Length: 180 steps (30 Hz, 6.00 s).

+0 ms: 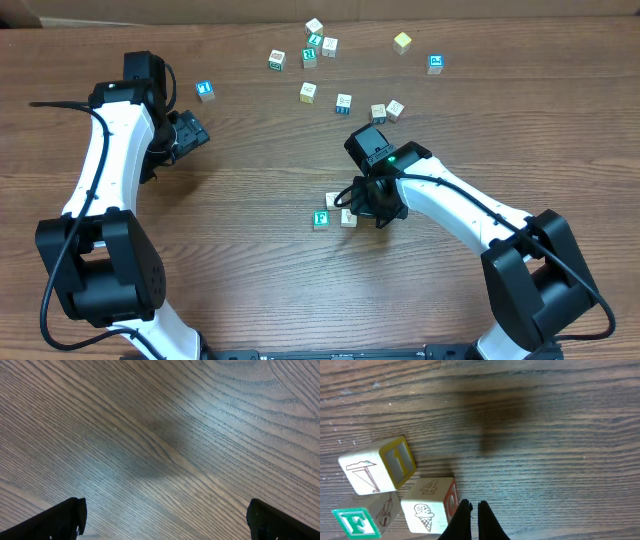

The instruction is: Form a circle

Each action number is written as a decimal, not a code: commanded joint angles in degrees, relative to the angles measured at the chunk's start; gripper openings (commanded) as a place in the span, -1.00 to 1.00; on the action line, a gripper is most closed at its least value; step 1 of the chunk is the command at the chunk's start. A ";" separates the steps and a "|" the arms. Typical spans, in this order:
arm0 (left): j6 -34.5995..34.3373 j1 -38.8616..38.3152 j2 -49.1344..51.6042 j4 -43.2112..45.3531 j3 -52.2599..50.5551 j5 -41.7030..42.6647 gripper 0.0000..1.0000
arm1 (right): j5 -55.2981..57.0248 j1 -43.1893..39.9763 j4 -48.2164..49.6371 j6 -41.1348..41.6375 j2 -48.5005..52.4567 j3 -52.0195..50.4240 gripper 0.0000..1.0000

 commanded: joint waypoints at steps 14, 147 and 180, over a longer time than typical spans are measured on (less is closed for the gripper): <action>0.63 -0.07 0.02 0.00 1.18 -0.68 1.00 | -4.13 -0.17 4.74 -3.39 -0.15 -2.97 -0.92; 0.63 -0.07 0.02 0.00 1.18 -0.68 1.00 | 2.95 6.62 1.16 -4.00 3.08 0.85 0.09; 0.63 -0.07 0.02 0.00 1.18 -0.68 1.00 | 4.57 5.38 -1.66 -7.06 1.29 8.41 0.14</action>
